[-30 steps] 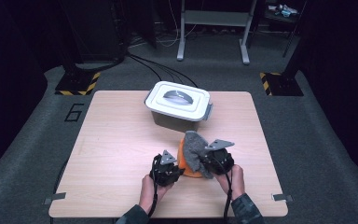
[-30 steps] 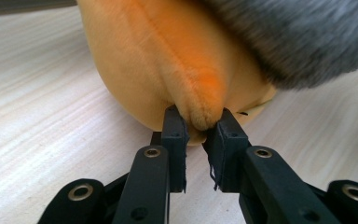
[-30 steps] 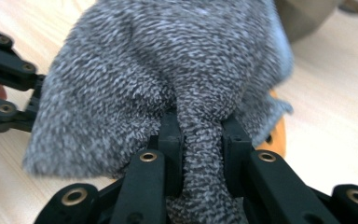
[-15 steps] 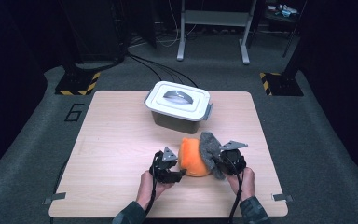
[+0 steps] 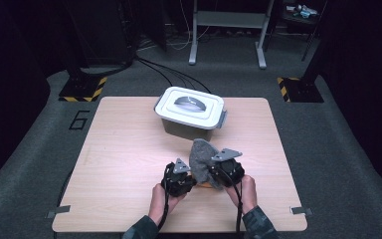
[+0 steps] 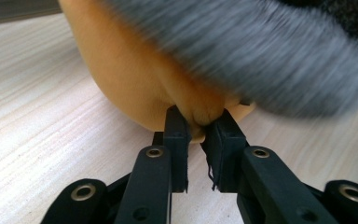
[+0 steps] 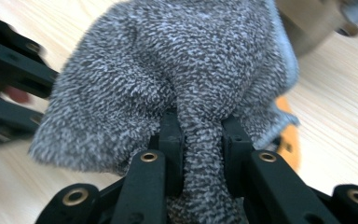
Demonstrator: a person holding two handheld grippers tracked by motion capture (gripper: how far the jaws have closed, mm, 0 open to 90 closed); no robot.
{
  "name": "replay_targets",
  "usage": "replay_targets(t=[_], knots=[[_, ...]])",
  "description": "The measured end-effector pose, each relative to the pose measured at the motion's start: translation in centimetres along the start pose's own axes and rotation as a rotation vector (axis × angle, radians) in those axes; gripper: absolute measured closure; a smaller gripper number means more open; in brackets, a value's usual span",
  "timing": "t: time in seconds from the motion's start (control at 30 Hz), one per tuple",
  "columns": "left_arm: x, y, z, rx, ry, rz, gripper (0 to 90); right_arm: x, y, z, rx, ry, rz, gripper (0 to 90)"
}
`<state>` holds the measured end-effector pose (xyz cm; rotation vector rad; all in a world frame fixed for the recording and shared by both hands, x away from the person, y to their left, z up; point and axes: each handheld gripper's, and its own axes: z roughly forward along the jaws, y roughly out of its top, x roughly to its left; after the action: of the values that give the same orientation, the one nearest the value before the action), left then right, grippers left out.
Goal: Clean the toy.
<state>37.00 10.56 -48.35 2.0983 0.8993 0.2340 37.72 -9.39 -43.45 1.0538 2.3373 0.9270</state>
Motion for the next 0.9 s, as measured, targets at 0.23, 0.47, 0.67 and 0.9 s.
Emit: replay_targets(t=[0.23,0.47,0.67,0.9], knots=[[-0.1,0.0,0.2,-0.009,-0.014,-0.008,79.3,-4.8,-4.0,0.2,0.049,-0.069,0.144,74.6],[-0.5,0.1,-0.4,0.007,0.029,0.169,42.6,-5.1,-4.1,0.3,0.042,-0.066,0.159,74.5],[-0.9,0.9,0.7,0.024,0.117,0.267,39.7,-4.7,-3.9,0.1,0.037,-0.064,0.155,74.5],[-0.6,0.8,1.3,-0.025,0.082,0.226,66.9,-4.6,-3.7,-0.1,0.028,-0.070,0.152,74.5]])
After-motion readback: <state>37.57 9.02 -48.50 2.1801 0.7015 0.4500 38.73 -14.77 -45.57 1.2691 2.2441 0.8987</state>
